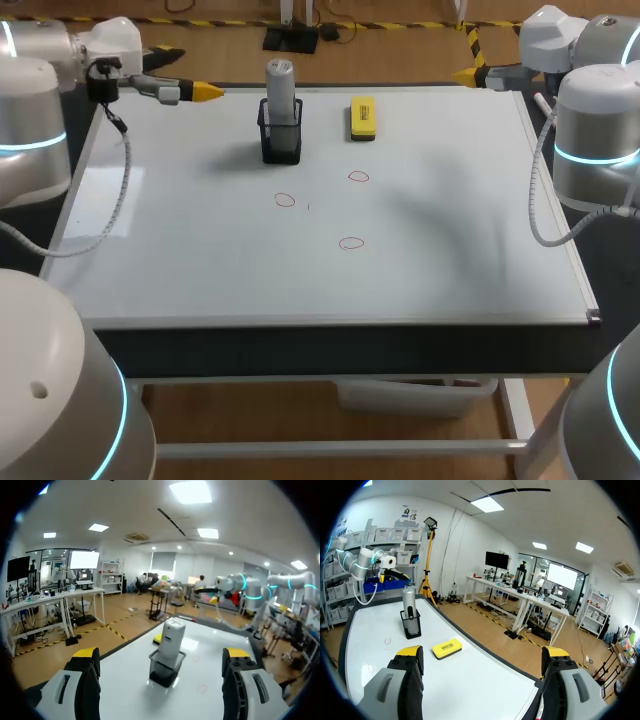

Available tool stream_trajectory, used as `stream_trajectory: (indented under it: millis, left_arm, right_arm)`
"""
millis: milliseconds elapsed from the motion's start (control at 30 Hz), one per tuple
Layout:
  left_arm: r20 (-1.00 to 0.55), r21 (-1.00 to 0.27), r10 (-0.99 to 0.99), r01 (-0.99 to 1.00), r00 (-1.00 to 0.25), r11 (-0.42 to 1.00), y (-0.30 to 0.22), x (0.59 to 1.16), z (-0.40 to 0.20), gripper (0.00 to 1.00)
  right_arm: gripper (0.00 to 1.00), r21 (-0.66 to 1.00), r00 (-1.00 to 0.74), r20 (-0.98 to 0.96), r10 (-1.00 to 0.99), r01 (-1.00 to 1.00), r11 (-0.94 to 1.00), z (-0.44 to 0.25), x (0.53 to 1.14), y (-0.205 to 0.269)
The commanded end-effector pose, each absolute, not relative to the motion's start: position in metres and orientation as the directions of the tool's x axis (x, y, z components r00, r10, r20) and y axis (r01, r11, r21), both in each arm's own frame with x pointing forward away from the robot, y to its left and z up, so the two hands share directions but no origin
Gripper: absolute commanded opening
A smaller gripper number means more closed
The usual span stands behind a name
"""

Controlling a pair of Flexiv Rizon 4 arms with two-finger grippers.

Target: Pick up the inspection probe, press it on each red-marked spot on the whiteboard one by one, put down the probe, pick up the eraser, and wipe off all the red marks.

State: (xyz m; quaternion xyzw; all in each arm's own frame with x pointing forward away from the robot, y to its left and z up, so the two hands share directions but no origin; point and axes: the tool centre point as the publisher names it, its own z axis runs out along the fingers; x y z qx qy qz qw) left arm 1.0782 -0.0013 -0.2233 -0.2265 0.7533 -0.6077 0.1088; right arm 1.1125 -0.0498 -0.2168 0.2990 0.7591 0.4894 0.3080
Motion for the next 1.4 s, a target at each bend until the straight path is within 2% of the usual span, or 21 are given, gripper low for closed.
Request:
stream_trajectory:
  millis: [33,267,533,1100,1400]
  left_arm:
    - [0.140,-0.967,-0.320,-0.199,-0.937,0.161,-0.002,1.085,-0.228,1.00]
    - [0.126,-0.984,-0.222,-0.150,-0.967,0.095,-0.011,1.085,-0.230,1.00]
    - [0.107,-0.988,-0.136,-0.120,-0.985,0.094,-0.028,1.085,-0.234,1.00]
    - [0.114,-0.993,-0.003,-0.114,-0.994,0.022,-0.055,1.081,-0.243,1.00]
    - [0.109,-0.994,0.004,-0.109,-0.994,0.008,-0.073,1.093,-0.256,1.00]
  right_arm:
    - [1.00,0.927,-0.632,-0.175,0.755,0.154,0.343,-0.217,1.113,-0.050]
    - [1.00,0.927,-0.632,-0.175,0.755,0.154,0.343,-0.217,1.113,-0.050]
    - [1.00,0.927,-0.632,-0.175,0.755,0.154,0.343,-0.217,1.113,-0.050]
    - [1.00,0.927,-0.632,-0.175,0.755,0.154,0.343,-0.217,1.113,-0.050]
    - [1.00,0.927,-0.632,-0.175,0.755,0.154,0.343,-0.217,1.113,-0.050]
